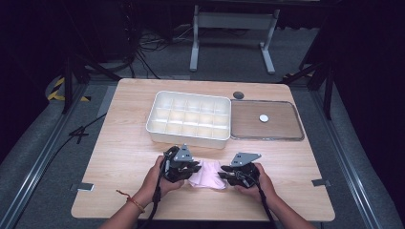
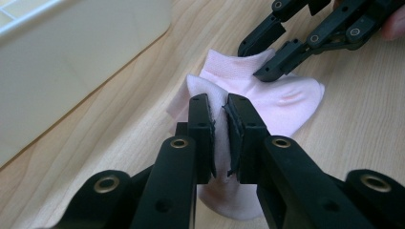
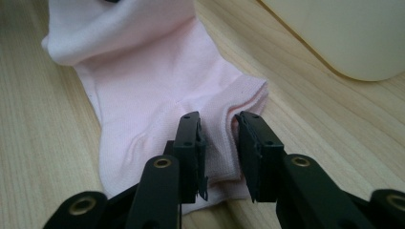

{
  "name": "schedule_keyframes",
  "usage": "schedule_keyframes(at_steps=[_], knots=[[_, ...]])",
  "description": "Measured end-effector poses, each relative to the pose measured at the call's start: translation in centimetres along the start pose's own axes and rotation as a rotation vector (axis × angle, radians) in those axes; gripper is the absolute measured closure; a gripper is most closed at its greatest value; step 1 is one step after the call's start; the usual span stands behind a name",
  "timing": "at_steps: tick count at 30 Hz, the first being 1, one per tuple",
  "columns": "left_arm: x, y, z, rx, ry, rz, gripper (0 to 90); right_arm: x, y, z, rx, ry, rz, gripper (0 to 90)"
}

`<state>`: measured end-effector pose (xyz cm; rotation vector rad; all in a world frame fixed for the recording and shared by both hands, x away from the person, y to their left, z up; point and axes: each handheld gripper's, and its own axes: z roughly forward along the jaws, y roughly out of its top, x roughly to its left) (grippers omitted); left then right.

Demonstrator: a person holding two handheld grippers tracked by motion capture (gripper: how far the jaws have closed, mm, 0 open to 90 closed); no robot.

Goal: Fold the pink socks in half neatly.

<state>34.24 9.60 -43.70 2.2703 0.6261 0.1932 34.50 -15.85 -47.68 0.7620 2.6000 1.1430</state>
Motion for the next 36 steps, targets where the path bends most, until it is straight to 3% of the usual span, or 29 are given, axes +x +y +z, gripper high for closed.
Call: schedule_keyframes(at_steps=[4,7,11,19,28,32,36], knots=[[-0.2,0.1,0.1,0.014,0.001,0.028,81.1,-0.2,0.1,-0.7,-0.014,0.012,0.010,64.0],[0.1,0.0,-0.1,0.005,-0.001,0.017,81.2,-0.7,0.0,-2.1,-0.044,-0.005,0.042,65.4],[-0.1,0.0,0.0,-0.002,-0.005,0.009,81.2,-0.9,-0.5,-1.8,-0.005,-0.007,0.036,68.0],[0.0,0.7,0.5,0.016,-0.008,0.029,81.5,-0.5,-0.4,-0.8,0.020,0.015,0.016,73.6],[-0.5,1.9,1.5,0.044,-0.006,0.072,81.5,-0.5,-0.3,-0.6,0.017,0.012,0.001,73.5],[-0.6,2.2,2.2,0.058,-0.003,0.080,81.5,-0.4,-0.2,-0.8,0.015,-0.003,0.001,65.8],[-0.7,2.2,2.6,0.057,-0.009,0.067,81.4,-0.6,-0.3,-1.3,0.006,-0.004,0.014,67.2]])
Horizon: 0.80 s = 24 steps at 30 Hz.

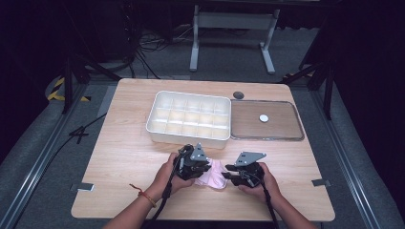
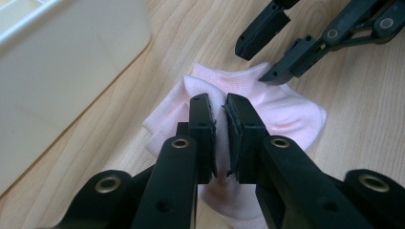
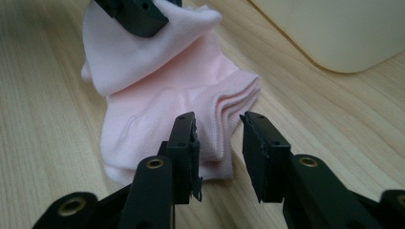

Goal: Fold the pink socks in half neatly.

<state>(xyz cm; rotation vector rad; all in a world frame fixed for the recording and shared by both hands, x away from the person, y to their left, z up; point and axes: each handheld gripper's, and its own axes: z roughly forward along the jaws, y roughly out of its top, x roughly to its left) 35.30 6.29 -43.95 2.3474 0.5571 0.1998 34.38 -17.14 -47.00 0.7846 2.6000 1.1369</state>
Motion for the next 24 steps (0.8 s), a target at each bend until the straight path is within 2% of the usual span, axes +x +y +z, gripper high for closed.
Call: schedule_keyframes(at_steps=[3,6,13,17,24], knots=[[-0.2,0.1,0.3,0.001,-0.003,0.002,81.3,-0.2,-0.1,0.2,0.013,0.011,0.005,69.8],[-0.4,0.2,0.6,0.005,-0.007,0.001,81.0,-0.1,-0.1,0.4,0.017,0.011,-0.011,71.0],[-0.8,0.2,1.2,0.006,-0.012,-0.001,77.6,-0.1,-0.1,0.5,0.017,0.017,-0.006,71.1],[-0.9,0.2,1.7,0.030,-0.002,-0.003,77.5,0.0,-0.1,0.5,0.020,0.016,-0.010,72.0],[-1.0,0.2,2.4,0.040,0.000,-0.012,77.0,0.0,-0.1,0.5,0.018,0.014,-0.016,72.2]])
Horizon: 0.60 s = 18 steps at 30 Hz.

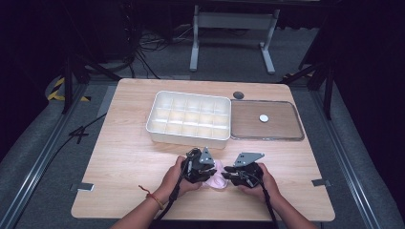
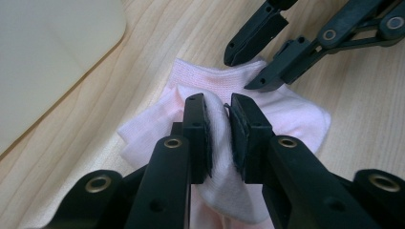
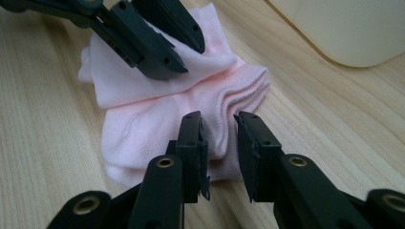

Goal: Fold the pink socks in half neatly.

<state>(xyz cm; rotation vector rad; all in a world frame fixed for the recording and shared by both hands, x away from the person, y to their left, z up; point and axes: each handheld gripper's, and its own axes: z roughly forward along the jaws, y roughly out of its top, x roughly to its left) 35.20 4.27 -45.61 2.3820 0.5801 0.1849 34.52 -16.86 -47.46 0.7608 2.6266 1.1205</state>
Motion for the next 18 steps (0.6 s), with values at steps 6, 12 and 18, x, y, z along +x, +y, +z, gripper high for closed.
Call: schedule_keyframes(at_steps=[6,12,18], knots=[[0.1,-0.1,0.1,-0.002,0.002,-0.016,72.7,0.0,0.0,0.0,0.001,0.001,0.006,72.1],[0.4,-0.1,-2.1,-0.075,-0.012,-0.027,63.6,0.0,0.0,0.0,0.001,0.003,0.008,72.1],[1.0,-0.8,-5.0,-0.136,0.003,-0.038,63.5,0.0,-0.1,0.0,0.000,0.003,0.007,72.1]])
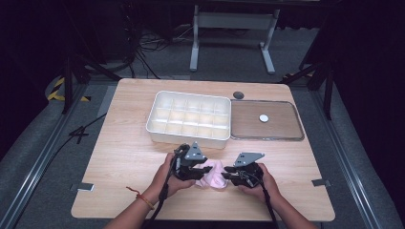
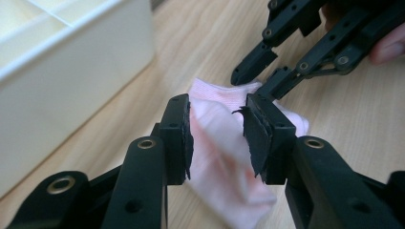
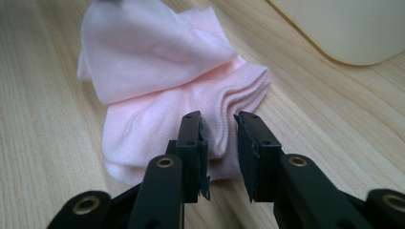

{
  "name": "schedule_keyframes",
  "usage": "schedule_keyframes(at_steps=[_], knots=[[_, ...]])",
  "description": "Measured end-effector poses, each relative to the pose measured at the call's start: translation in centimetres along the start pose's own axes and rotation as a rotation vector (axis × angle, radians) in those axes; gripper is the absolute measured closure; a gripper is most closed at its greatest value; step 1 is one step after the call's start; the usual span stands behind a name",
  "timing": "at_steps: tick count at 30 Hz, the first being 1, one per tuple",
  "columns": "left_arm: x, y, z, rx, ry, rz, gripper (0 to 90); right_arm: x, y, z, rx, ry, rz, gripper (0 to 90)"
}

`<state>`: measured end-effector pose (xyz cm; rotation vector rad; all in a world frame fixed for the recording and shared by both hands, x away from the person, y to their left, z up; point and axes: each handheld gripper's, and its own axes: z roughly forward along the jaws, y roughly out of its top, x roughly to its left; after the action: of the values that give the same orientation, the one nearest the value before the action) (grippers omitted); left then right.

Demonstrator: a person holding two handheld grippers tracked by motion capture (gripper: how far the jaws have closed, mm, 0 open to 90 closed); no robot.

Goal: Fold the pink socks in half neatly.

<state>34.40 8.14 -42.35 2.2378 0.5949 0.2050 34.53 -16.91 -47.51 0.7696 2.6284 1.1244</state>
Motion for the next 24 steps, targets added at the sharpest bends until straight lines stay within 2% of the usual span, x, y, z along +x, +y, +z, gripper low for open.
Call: schedule_keyframes(at_steps=[2,5,6,9,13,15,18,21,24], knots=[[0.3,-0.6,-1.2,-0.017,-0.001,-0.018,64.4,0.0,0.0,0.0,0.000,0.001,0.000,72.1],[0.4,-1.7,-1.4,0.009,-0.030,-0.014,70.3,0.0,0.0,0.0,0.000,0.001,0.000,72.1],[0.3,-2.0,-1.2,0.034,-0.032,0.001,72.4,0.0,0.0,0.0,0.000,0.001,0.001,72.2],[-0.3,-2.7,0.1,0.068,-0.054,0.014,75.1,0.0,0.0,0.0,-0.002,0.005,0.003,72.3],[-1.3,-2.4,1.8,0.104,-0.071,0.056,76.6,0.0,0.0,0.0,-0.003,0.005,0.004,72.4],[-1.8,-2.3,2.7,0.112,-0.074,0.071,77.1,0.0,0.0,0.0,-0.003,0.006,0.005,72.5],[-2.2,-2.1,3.6,0.095,-0.076,0.057,77.0,-0.1,-0.1,0.0,-0.004,0.008,0.007,72.7],[-2.3,-2.0,4.0,0.110,-0.073,0.075,75.9,0.0,-0.1,0.0,-0.005,0.008,0.006,72.7],[-2.3,-2.1,4.3,0.109,-0.073,0.069,75.5,-0.1,0.0,-0.1,0.001,0.001,-0.003,69.8]])
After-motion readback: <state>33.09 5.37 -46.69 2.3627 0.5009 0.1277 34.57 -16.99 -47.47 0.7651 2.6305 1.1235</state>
